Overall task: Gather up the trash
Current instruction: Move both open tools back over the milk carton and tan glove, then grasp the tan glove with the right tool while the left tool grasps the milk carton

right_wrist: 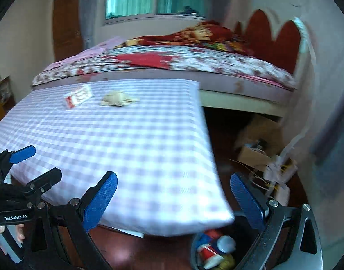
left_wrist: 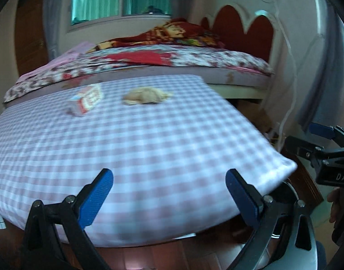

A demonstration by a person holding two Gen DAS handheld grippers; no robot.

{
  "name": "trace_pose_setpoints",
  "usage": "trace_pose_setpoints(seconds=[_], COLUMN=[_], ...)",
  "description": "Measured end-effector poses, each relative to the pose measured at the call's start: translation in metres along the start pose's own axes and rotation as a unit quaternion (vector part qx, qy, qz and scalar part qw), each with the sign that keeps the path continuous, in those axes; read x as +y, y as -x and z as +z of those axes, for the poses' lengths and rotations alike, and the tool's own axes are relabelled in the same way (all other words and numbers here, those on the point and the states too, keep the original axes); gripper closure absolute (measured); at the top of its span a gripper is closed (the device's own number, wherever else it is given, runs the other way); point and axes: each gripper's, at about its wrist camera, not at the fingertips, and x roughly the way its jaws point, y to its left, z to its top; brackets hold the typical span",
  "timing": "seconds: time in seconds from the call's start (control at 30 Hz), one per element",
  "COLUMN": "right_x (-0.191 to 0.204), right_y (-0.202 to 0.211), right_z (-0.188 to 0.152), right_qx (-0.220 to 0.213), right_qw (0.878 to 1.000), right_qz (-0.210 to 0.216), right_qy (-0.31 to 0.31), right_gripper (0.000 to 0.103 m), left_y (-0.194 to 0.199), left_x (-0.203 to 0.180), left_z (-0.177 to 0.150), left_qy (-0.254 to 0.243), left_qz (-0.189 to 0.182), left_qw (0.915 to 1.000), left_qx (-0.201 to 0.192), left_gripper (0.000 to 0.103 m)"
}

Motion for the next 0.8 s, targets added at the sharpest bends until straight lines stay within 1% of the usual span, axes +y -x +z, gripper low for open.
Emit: trace_pose_setpoints(seconds=[0.07, 0.2, 0.3, 0.4, 0.47, 0.57, 0.67, 0.73, 0.8], right_x=[0.026, 0.07, 0.091, 0.109, 0.118, 0.126, 0.127, 0.126, 0.128], right_y=[-0.015, -0.043, -0.07, -0.101, -0.124, -0.156, -0.194, -0.216, -0.234], right_z=[0.01, 0.026, 0.042, 0.059, 0.071, 0.09, 0.111, 0.124, 0.134], right_qx=[0.004, 0.003, 0.006, 0.017, 0.026, 0.032, 0.052, 0.051, 0.051], right_qw=[0.999, 0.997, 0.995, 0.992, 0.99, 0.988, 0.987, 0.988, 0.988], right_qz=[0.026, 0.054, 0.07, 0.084, 0.097, 0.099, 0.103, 0.101, 0.096], right_qy=[0.023, 0.063, 0.077, 0.092, 0.104, 0.115, 0.111, 0.105, 0.114], right_gripper=[0.001, 0.001, 0.001, 0.001, 0.001, 0.001, 0.001, 0.001, 0.001], left_y=[-0.002, -0.01, -0.02, -0.033, -0.047, -0.071, -0.095, -0.112, -0.126], left_x=[0.02, 0.056, 0.085, 0.113, 0.133, 0.158, 0.179, 0.189, 0.195], left_z=[0.001, 0.007, 0.013, 0.022, 0.031, 0.044, 0.063, 0.076, 0.086], left_qy=[0.006, 0.02, 0.033, 0.048, 0.054, 0.063, 0.063, 0.063, 0.06], left_qz=[0.011, 0.03, 0.045, 0.045, 0.049, 0.053, 0.065, 0.07, 0.07], left_qw=[0.9999, 0.9993, 0.9984, 0.9978, 0.9972, 0.9963, 0.9956, 0.9954, 0.9955], left_qx=[0.002, 0.006, 0.008, 0.009, 0.015, 0.027, 0.02, 0.021, 0.021], left_gripper=[0.003, 0.003, 0.003, 0.006, 0.008, 0.016, 0.017, 0.017, 0.017])
